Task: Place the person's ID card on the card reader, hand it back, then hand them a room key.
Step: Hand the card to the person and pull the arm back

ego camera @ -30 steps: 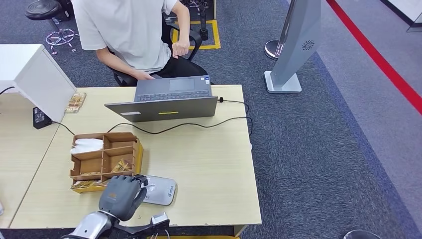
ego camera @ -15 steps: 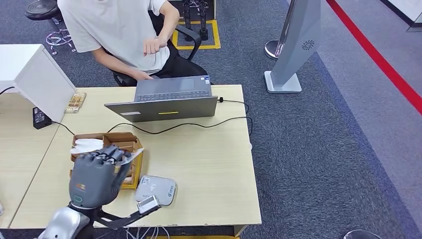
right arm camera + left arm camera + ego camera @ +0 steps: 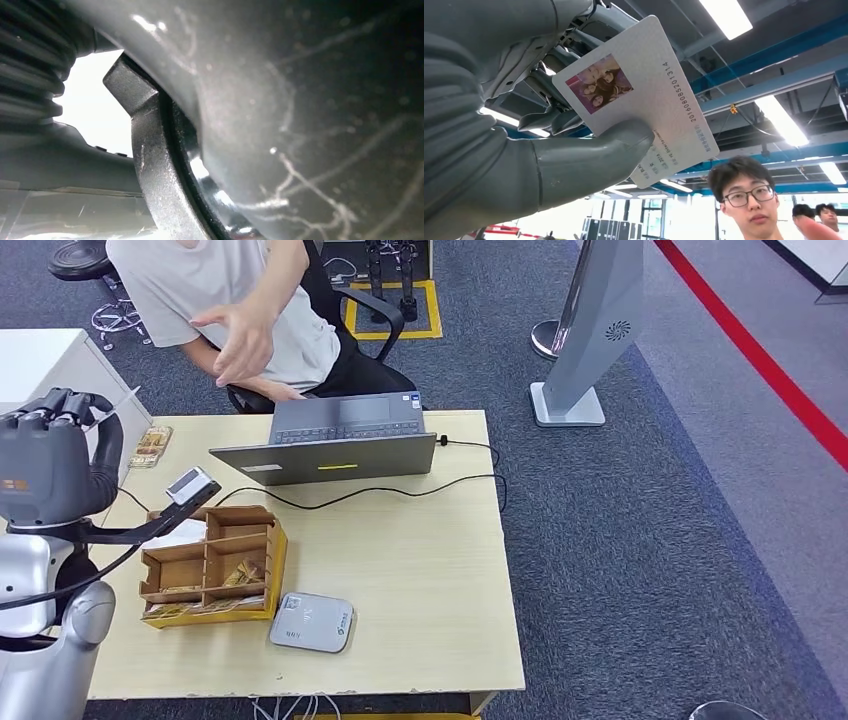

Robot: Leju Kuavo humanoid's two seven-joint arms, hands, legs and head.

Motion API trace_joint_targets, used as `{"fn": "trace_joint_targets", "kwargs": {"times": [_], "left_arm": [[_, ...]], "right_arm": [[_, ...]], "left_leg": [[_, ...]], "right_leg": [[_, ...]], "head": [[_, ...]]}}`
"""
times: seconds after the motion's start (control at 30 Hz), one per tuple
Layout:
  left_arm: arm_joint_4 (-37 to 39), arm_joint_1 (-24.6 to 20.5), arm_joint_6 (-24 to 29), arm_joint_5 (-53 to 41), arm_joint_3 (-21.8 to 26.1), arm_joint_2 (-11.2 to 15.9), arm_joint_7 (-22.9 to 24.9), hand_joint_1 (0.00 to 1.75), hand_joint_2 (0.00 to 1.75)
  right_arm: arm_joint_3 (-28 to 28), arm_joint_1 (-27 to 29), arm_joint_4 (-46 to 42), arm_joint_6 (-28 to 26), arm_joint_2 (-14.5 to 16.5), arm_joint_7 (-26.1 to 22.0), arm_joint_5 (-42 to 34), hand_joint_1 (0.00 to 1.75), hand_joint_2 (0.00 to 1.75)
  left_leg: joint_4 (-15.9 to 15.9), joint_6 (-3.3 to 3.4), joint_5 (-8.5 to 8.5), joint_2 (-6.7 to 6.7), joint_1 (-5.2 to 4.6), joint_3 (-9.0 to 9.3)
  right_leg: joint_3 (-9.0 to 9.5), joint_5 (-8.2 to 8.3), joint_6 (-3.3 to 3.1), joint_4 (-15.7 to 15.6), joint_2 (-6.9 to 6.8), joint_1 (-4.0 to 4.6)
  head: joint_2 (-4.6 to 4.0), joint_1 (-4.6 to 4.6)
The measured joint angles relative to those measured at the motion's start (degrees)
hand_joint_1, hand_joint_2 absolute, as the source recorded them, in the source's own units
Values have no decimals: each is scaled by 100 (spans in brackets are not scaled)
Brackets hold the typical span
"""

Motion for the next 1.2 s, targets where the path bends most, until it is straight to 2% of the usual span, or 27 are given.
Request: {"fn": "trace_joint_targets", "kwargs": {"times": [0.27, 0.5, 1.0, 1.13, 1.2], "left_arm": [[643, -365, -111, -146, 48, -135, 58, 175, 175], [842, -370, -68, -105, 48, -268, -12, 175, 175], [982, -370, -73, -73, 48, -332, -27, 175, 175], [1003, -369, -205, -5, 47, -339, -75, 0, 175], [1002, -367, -324, 50, 46, -346, -83, 0, 175]], "right_arm": [[5, -11, 0, 25, -7, 39, -4, 0, 175], [5, -11, -2, 24, -9, 70, -4, 0, 175], [7, -11, -2, 24, -9, 70, -3, 0, 175], [7, -11, -2, 26, -9, 69, -3, 0, 175], [7, -11, -2, 28, -9, 69, -2, 0, 175]], "left_leg": [[0, 1, -4, 0, 0, -1], [0, 1, -4, 0, 0, -1], [0, 1, -4, 3, 0, -1], [0, 1, -6, 3, 0, -2], [0, 0, -8, 2, 0, -2]], "right_leg": [[-1, -1, 1, -2, -1, 0], [-1, -1, 1, -2, -1, 0], [-2, -1, 0, -2, 2, 0], [-2, -2, 1, -2, 2, 0], [-2, -4, 2, -2, 2, 0]], "head": [[0, -1], [0, -1], [0, 0], [0, -1], [0, -1]]}}
